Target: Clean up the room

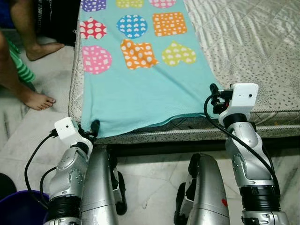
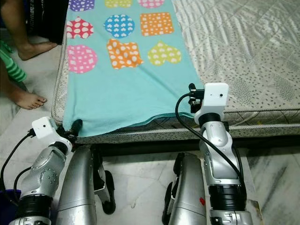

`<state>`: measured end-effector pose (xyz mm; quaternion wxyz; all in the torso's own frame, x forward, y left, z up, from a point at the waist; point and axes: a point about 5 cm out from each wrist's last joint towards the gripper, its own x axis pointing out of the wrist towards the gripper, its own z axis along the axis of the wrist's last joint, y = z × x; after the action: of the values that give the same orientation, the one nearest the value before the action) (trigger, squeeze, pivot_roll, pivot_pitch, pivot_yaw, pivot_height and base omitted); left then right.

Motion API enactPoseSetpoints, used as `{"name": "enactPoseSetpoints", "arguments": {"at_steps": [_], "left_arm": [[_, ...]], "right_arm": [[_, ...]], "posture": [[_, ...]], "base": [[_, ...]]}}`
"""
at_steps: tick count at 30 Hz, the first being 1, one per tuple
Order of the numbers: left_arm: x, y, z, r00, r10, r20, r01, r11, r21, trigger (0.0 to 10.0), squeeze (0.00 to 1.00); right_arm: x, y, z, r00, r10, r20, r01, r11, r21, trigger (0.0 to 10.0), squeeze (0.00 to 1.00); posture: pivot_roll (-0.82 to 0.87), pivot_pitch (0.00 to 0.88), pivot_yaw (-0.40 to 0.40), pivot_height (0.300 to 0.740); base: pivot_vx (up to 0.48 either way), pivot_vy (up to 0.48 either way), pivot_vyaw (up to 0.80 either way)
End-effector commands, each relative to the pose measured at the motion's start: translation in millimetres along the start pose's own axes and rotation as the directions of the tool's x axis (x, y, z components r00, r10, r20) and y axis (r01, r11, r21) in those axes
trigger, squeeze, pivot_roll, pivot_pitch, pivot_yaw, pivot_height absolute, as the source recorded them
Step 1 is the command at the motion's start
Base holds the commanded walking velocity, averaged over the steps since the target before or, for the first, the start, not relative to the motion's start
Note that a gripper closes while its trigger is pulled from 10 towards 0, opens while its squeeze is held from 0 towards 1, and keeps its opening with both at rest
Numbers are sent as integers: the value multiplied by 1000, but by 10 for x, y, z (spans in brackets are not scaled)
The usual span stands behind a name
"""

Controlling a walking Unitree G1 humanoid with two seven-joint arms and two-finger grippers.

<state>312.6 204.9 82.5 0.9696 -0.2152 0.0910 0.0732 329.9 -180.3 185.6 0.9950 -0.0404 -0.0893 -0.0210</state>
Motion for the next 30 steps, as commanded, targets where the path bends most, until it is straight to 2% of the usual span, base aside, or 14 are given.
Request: {"name": "enactPoseSetpoints", "arguments": {"at_steps": [1, 10, 12, 13, 15, 21, 22, 30], "left_arm": [[-43, 178, -52, 998, 57, -13, -57, 998, -12, 0, 0], [-60, 255, 11, 997, 76, 22, -75, 997, -11, 0, 0], [-81, 295, 32, 994, 100, 42, -100, 995, -8, 0, 0], [-81, 295, 32, 994, 100, 42, -100, 995, -8, 0, 0], [-109, 381, 44, 989, 138, 52, -137, 990, -14, 0, 0], [-195, 499, 60, 980, 186, 68, -186, 982, -7, 0, 0], [-229, 556, 65, 977, 201, 70, -201, 980, -5, 0, 0], [-357, 729, 112, 962, 262, 83, -264, 964, 20, 0, 0]], "right_arm": [[-35, -30, -13, 1000, -3, -6, 3, 1000, -9, 10000, 0], [-55, 7, -42, 999, 46, -25, -46, 999, -5, 10000, 0], [-100, 51, -119, 991, 114, -71, -114, 993, 8, 10000, 0], [-100, 51, -119, 991, 114, -71, -114, 993, 8, 10000, 0], [-179, 73, -218, 978, 173, -118, -175, 985, -5, 10000, 0], [-217, 36, -297, 974, 174, -147, -179, 984, -18, 10000, 0], [-216, 29, -311, 973, 172, -153, -177, 984, -18, 10000, 0], [-213, 49, -332, 971, 180, -159, -186, 982, -20, 10000, 0]], "posture": [[62, 313, -19, 528], [64, 310, -27, 528], [66, 309, -26, 528], [66, 309, -26, 528], [66, 308, -26, 528], [66, 309, -23, 528], [69, 307, -19, 528], [80, 307, -17, 528]], "base": [[0, 0, 0], [0, 0, 0], [0, 0, 0], [0, 0, 0], [0, 0, 0], [0, 0, 0], [0, 0, 0], [0, 0, 0]]}}
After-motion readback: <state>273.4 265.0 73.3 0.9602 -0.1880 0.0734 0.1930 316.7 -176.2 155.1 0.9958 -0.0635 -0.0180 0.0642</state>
